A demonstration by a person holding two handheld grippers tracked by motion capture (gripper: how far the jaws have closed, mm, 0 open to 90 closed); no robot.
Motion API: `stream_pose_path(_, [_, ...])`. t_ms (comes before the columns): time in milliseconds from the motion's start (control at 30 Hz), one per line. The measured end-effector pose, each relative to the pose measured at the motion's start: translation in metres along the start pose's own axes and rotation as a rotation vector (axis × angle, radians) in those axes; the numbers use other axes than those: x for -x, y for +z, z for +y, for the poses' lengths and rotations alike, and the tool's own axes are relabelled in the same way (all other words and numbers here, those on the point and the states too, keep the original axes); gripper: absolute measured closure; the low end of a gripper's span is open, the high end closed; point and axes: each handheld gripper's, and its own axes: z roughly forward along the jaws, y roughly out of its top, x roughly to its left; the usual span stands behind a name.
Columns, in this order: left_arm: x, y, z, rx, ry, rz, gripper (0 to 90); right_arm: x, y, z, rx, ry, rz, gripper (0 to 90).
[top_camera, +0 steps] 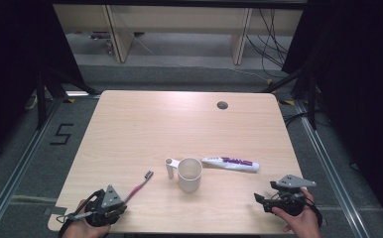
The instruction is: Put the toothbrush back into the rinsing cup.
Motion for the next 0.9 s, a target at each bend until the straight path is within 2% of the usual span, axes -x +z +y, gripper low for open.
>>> stream_pose_path(67, [-0.001,0.000,0.003,0.004,-0.003,0.005,71.8,0.000,0.000,0.000,0.000,0.000,0.001,22.0])
stream_pose_path(133, [-0.005,0.000,0.011,-0.024,0.010,0.015,68.1,0.000,0.000,0.000,0.001,0.001,0.003,21.9])
stream_pose_path(167, [-0.007,0.001,0.015,-0.026,-0.001,0.023,66.0,0.000,0.000,0.000,0.002,-0.005,0.001,21.9])
stream_pose_path(200, [-0.009,0.001,0.019,-0.049,0.010,0.008,62.6,0.000,0.000,0.000,-0.005,0.000,0.006,22.0])
stream_pose_path(300, [-0.014,0.004,0.030,-0.070,-0.002,0.019,59.2,0.001,0.000,0.000,-0.004,-0.003,0.004,22.0])
stream_pose_path(367, [-0.015,0.008,0.037,-0.103,-0.009,0.002,57.5,0.001,0.000,-0.001,-0.001,-0.006,-0.005,21.9])
stream_pose_path(400, [-0.017,0.011,0.040,-0.110,-0.002,-0.003,56.0,0.000,0.001,-0.001,-0.002,0.004,0.017,21.9])
stream_pose_path(433, [-0.019,0.016,0.045,-0.154,-0.003,-0.023,56.0,0.000,0.001,0.000,-0.003,0.000,0.004,22.0])
stream_pose_path(700, [-0.020,0.029,0.058,-0.218,0.029,-0.038,62.7,0.000,0.000,-0.001,-0.004,-0.011,-0.005,22.0])
stream_pose_path(767, [-0.019,0.032,0.060,-0.234,0.037,-0.041,66.2,0.000,0.001,-0.001,-0.006,0.001,0.004,22.0])
stream_pose_path(833, [-0.019,0.034,0.062,-0.256,0.057,-0.044,68.7,0.000,0.001,-0.001,-0.005,-0.006,0.000,22.0])
stream_pose_path(900, [-0.018,0.036,0.063,-0.270,0.056,-0.043,70.1,0.000,0.001,-0.001,-0.005,-0.006,0.000,22.0])
